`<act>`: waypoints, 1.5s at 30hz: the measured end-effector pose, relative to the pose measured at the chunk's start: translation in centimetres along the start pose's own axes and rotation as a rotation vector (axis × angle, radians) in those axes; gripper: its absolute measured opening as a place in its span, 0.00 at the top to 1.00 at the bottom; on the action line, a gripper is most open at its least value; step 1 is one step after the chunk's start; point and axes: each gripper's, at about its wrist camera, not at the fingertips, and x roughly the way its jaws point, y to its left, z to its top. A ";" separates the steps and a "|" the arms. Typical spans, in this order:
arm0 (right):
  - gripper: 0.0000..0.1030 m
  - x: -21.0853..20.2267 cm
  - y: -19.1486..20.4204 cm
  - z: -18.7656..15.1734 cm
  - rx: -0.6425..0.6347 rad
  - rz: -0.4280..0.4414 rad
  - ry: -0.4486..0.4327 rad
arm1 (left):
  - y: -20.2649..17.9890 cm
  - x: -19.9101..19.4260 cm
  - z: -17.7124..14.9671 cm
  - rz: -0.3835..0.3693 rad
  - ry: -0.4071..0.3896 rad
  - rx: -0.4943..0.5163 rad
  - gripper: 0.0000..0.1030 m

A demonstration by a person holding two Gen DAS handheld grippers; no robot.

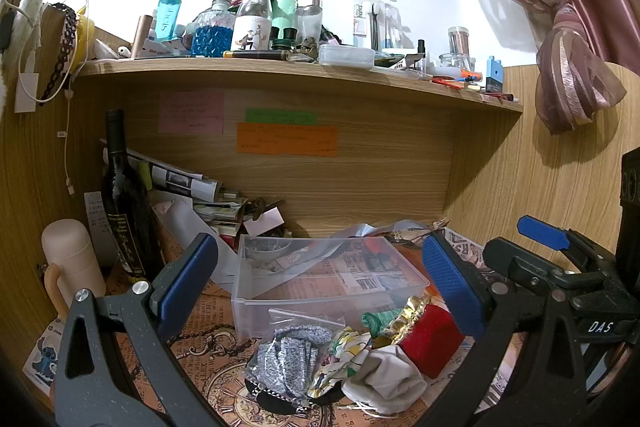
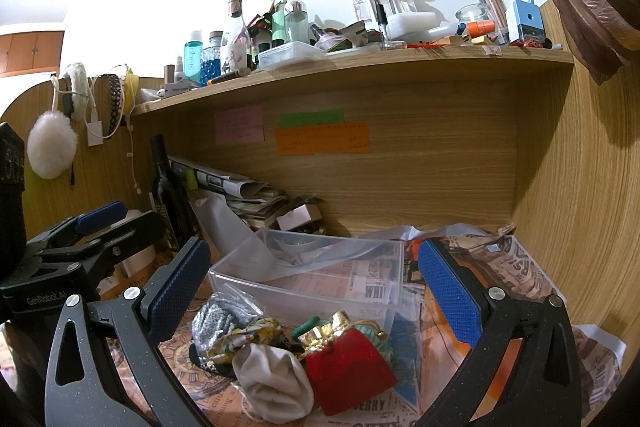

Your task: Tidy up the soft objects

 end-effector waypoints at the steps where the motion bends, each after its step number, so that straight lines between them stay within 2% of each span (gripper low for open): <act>1: 0.00 0.0 0.0 0.0 0.000 0.000 0.000 | 0.0 0.0 0.0 0.000 0.000 0.000 0.00; 10: 0.00 0.0 -0.3 -0.1 0.002 0.001 0.001 | -0.5 0.1 0.0 0.000 0.006 0.003 0.00; 16: 0.00 0.4 -0.5 -0.3 0.006 -0.017 0.016 | 0.0 1.5 -0.8 0.004 0.063 0.004 0.00; 26: 0.00 4.2 -3.7 -3.4 0.047 -0.057 0.204 | 2.8 6.1 -4.7 -0.005 0.272 -0.033 0.00; 30: 0.00 5.5 -5.2 -5.2 0.074 -0.061 0.279 | 3.5 7.7 -6.2 -0.005 0.319 -0.057 0.00; 34: 0.01 6.0 -6.0 -6.4 0.086 -0.056 0.327 | 3.8 9.1 -7.2 -0.016 0.367 -0.073 0.12; 37: 0.07 6.6 -5.9 -7.1 0.090 -0.015 0.363 | 3.9 10.0 -8.0 -0.030 0.407 -0.080 0.16; 40: 0.17 7.3 -6.0 -7.8 0.087 0.011 0.391 | 3.7 10.8 -8.8 -0.041 0.443 -0.072 0.23; 42: 0.35 7.9 -5.9 -8.3 0.093 0.032 0.420 | 3.6 11.2 -9.3 -0.055 0.464 -0.071 0.31; 45: 0.51 8.4 -5.9 -8.8 0.100 0.059 0.449 | 3.6 11.4 -9.8 -0.071 0.479 -0.076 0.41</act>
